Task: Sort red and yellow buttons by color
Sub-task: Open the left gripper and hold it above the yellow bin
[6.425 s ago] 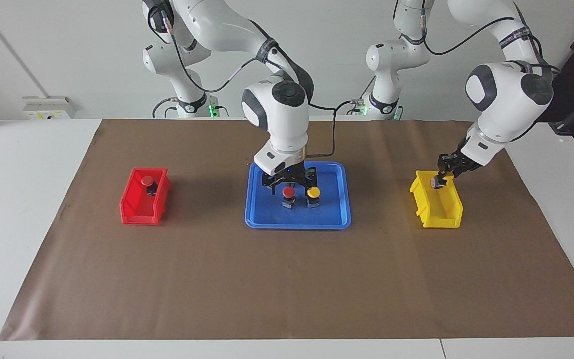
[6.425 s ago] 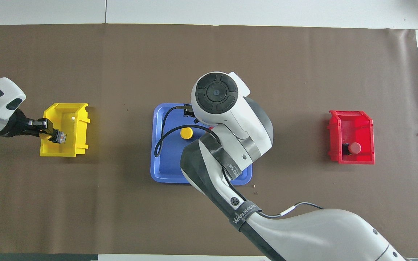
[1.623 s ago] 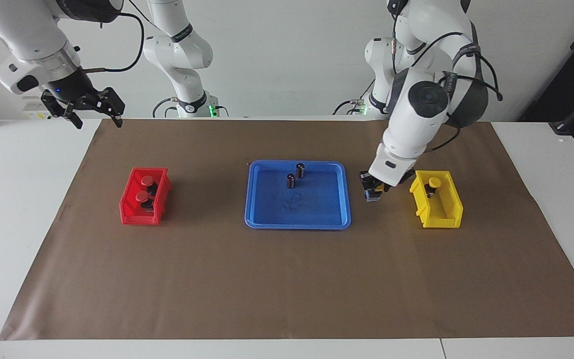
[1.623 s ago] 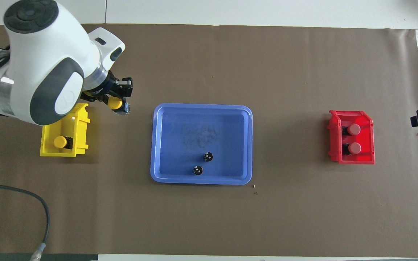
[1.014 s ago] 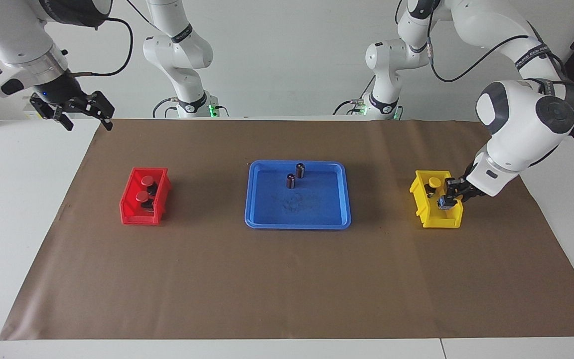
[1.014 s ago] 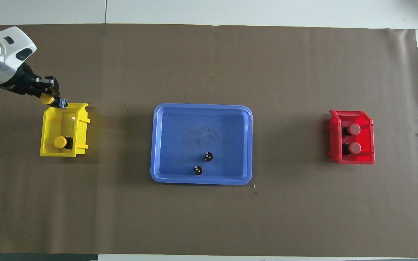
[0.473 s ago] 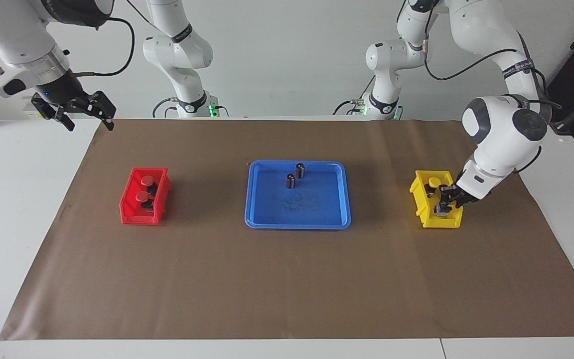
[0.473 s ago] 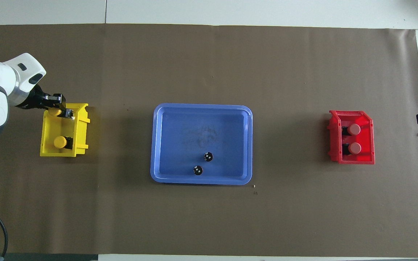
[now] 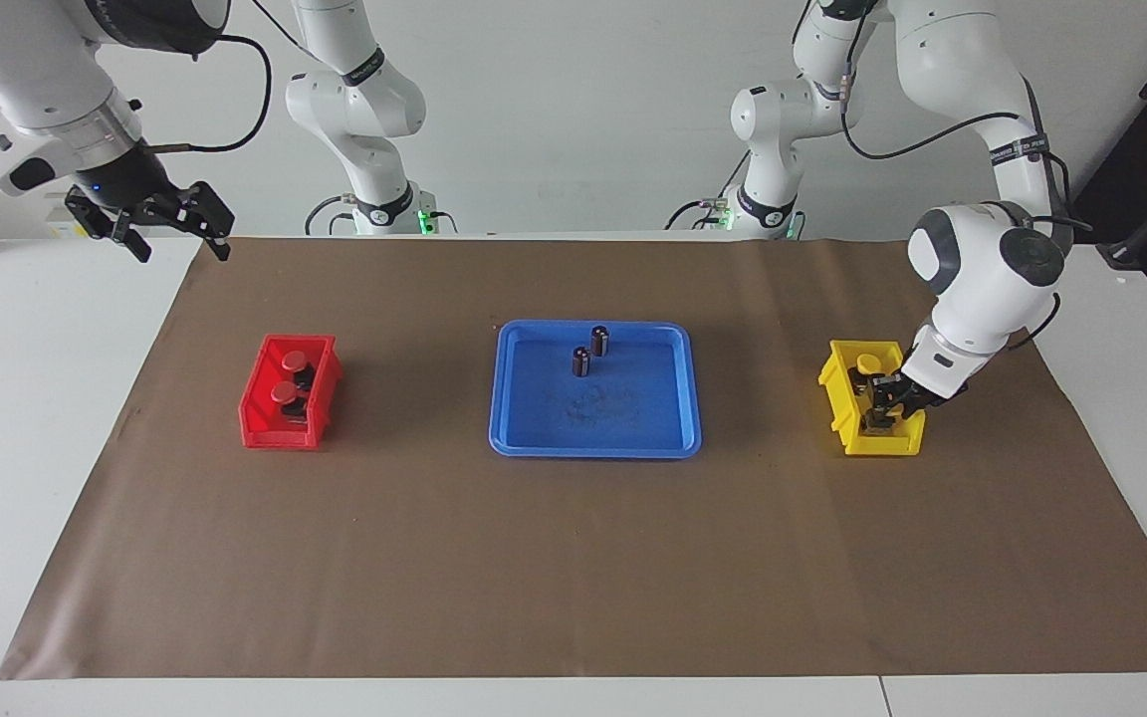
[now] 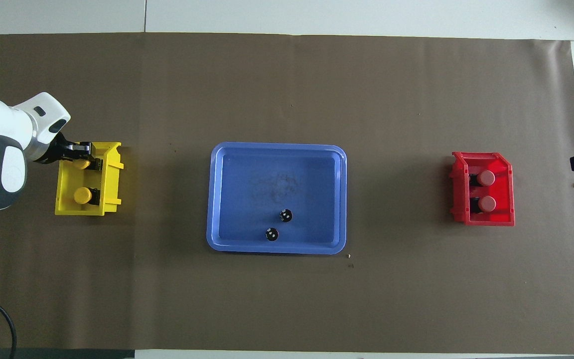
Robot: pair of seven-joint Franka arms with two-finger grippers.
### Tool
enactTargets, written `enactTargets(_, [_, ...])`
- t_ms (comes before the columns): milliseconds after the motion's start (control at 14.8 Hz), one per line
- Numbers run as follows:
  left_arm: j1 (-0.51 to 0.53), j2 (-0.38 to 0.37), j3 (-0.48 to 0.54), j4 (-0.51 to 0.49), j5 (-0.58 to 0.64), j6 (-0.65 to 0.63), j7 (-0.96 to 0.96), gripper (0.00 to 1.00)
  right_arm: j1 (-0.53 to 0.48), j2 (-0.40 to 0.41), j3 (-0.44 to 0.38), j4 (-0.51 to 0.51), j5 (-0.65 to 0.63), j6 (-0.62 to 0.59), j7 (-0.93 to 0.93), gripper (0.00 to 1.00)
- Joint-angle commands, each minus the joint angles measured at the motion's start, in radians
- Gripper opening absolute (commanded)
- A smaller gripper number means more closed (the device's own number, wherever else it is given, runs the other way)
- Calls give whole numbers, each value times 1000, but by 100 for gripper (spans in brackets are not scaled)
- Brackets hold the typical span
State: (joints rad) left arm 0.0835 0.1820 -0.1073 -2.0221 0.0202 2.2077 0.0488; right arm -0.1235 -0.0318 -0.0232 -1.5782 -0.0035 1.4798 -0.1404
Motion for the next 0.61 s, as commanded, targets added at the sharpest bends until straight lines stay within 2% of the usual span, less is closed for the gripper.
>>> enactTargets(0, [2,-33,-5,-43,12,27,8,47,4,6,0,17,-10,-19,12,100])
enactTargets(135, [-2,-33,-5,-44,12,27,6,60,4,6,0,17,-10,-19,12,100])
enactTargets(473, [-4,-30,-5,19,12,3,8,62,4,6,0,17,-10,-15,12,100])
enactTargets(541, [-5,-30,-5,45,12,-11,6,75,4,6,0,17,-10,-15,12,100])
